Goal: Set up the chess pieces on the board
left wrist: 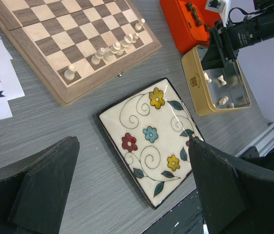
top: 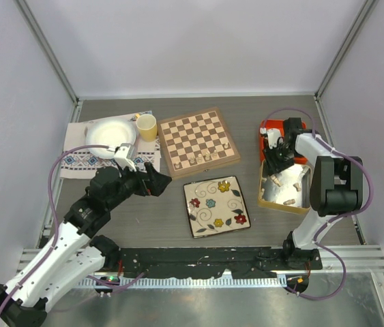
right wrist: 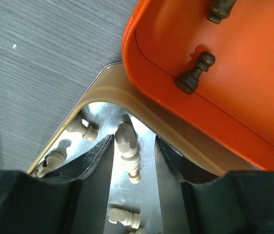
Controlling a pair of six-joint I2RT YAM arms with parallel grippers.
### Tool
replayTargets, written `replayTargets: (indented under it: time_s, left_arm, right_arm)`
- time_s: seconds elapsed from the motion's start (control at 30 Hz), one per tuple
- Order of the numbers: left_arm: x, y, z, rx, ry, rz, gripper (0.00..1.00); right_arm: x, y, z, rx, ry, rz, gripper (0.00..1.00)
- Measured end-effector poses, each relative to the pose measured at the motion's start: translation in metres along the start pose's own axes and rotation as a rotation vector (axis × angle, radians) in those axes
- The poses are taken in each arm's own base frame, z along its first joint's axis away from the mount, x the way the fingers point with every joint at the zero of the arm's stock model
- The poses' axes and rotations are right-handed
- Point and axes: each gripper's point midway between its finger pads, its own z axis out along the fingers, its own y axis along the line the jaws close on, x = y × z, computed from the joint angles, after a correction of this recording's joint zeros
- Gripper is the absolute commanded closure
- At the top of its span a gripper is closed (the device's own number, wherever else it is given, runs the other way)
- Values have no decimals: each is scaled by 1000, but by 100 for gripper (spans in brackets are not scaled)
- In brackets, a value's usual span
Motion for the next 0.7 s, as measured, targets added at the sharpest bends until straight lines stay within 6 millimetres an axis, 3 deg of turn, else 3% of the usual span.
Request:
replayTargets:
  time_s: [0.3,0.43,0.7]
  left_arm:
    - [2,0,0,-1,3,-20,1]
    - [2,0,0,1,2,-25,1]
    - [8,-12,1,67,32,-52,5]
  right_arm:
    - [3,3,12,-2,-1,10,70]
    - [5,3,15,1,-1,12,90]
    - [9,7,4,7,-6,14,99]
